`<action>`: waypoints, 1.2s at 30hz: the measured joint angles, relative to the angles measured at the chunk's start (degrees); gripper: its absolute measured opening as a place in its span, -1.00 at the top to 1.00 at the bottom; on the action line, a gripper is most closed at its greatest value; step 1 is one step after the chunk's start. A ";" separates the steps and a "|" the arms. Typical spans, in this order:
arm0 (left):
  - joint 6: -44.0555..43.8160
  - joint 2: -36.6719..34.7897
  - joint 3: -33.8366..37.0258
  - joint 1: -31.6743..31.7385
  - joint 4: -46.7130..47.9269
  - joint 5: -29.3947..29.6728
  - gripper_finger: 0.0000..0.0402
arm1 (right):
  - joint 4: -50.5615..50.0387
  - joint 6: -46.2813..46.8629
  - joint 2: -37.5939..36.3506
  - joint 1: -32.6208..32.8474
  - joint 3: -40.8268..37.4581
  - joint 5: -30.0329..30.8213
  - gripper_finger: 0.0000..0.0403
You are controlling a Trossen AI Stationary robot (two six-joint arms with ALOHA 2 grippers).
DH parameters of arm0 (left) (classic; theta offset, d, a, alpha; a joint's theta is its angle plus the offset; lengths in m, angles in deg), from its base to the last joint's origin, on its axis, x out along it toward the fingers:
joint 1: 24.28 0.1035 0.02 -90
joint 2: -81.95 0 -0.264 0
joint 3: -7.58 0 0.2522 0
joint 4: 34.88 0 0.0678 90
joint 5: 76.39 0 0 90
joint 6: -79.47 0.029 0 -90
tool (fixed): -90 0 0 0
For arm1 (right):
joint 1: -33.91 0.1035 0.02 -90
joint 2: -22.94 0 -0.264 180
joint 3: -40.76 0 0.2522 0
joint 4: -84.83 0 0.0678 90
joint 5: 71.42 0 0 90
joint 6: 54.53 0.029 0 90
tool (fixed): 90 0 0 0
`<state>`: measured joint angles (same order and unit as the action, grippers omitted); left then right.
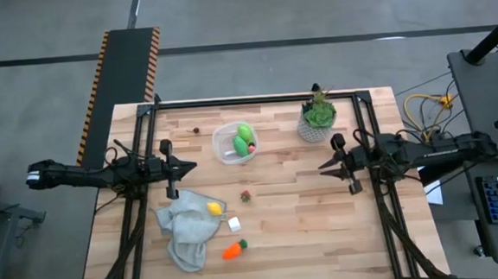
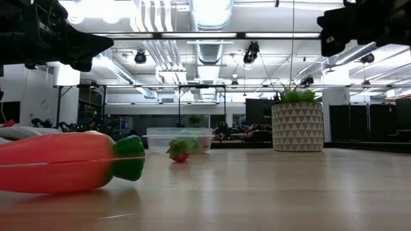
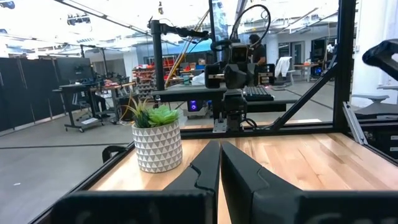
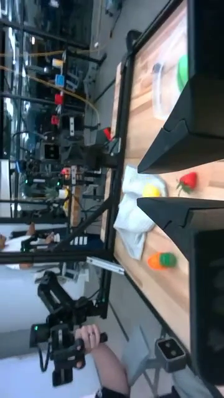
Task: Pick and placing Produce into tupperware
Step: Put the red cherry into the transparent bin
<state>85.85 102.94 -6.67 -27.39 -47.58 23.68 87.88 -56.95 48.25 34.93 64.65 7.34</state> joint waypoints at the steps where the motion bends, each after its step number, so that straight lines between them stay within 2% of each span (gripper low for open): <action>1: 0.02 -0.02 0.00 0.00 -0.02 0.00 1.00 | -0.75 0.12 -1.02 0.00 -0.26 0.58 0.69; 7: 0.02 0.04 0.00 0.00 -0.03 0.00 1.00 | -4.94 2.77 -4.59 0.00 -2.05 3.49 0.69; 16: 0.72 0.75 0.00 0.03 -0.07 -0.96 1.00 | -4.71 3.50 -4.49 0.00 -3.60 3.82 0.69; 19: 3.76 1.21 0.00 0.04 -0.79 -0.31 0.95 | -4.59 3.50 -4.51 0.00 -3.53 3.82 0.69; 23: 4.56 2.58 -0.25 0.04 -4.26 2.31 0.67 | -4.45 3.50 -4.56 0.00 -3.27 3.82 0.69; 28: 6.50 5.00 -3.88 0.04 -4.36 12.14 0.12 | -4.48 5.05 -4.55 0.00 -3.26 3.82 0.69; 33: 9.01 10.21 -11.51 0.17 -1.62 23.60 -0.41 | -4.45 5.40 -4.54 0.00 -3.25 3.80 0.68; 36: 9.70 14.03 -18.94 1.00 6.48 27.28 -0.56 | -4.48 4.74 -4.56 0.00 -3.23 3.81 0.68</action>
<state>95.56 116.97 -25.61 -26.39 -41.10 50.96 83.41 -52.21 43.69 34.93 61.42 11.15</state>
